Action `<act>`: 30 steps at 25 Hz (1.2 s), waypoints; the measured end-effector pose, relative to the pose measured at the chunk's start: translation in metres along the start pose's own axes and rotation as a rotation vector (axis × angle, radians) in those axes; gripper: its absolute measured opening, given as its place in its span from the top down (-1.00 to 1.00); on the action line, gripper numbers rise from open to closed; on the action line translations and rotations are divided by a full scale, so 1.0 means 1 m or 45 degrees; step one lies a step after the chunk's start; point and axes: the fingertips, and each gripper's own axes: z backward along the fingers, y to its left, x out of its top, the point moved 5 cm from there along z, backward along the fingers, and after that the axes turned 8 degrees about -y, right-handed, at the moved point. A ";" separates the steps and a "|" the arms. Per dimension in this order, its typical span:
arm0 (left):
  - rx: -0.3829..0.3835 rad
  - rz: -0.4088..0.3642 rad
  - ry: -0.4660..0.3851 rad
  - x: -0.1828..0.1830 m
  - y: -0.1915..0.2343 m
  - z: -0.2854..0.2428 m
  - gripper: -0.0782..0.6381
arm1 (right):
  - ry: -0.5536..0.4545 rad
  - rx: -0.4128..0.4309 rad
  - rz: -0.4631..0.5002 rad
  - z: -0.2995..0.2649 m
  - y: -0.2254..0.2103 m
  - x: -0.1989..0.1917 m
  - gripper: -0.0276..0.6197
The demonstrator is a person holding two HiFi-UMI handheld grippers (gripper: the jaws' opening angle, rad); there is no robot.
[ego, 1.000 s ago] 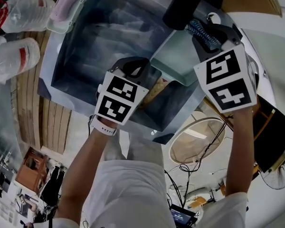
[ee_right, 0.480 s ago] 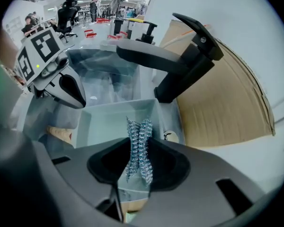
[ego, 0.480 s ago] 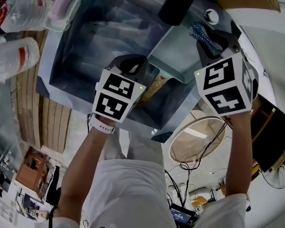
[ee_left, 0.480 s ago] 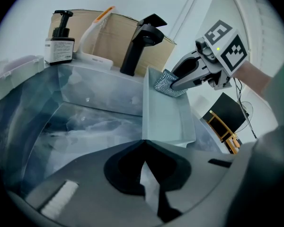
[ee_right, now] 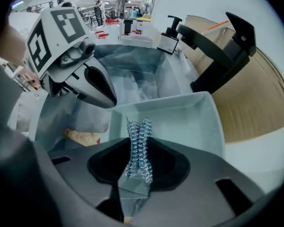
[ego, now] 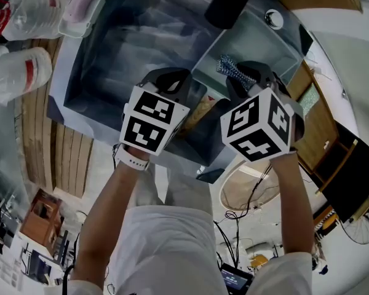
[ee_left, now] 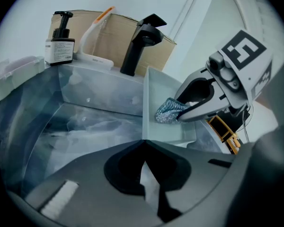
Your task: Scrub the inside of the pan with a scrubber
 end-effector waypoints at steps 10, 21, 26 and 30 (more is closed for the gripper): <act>0.023 0.019 -0.026 -0.001 -0.002 0.001 0.77 | -0.022 0.111 -0.068 -0.010 0.025 -0.002 0.58; 0.036 0.037 -0.037 0.000 0.000 0.004 0.77 | -0.032 0.125 -0.090 -0.009 0.031 -0.002 0.57; 0.066 0.045 -0.089 0.009 0.000 0.020 0.77 | -0.130 -0.023 -0.169 0.021 0.028 0.002 0.56; 0.092 0.008 -0.110 0.026 -0.005 0.043 0.77 | -0.213 -0.090 -0.246 0.045 0.028 0.005 0.56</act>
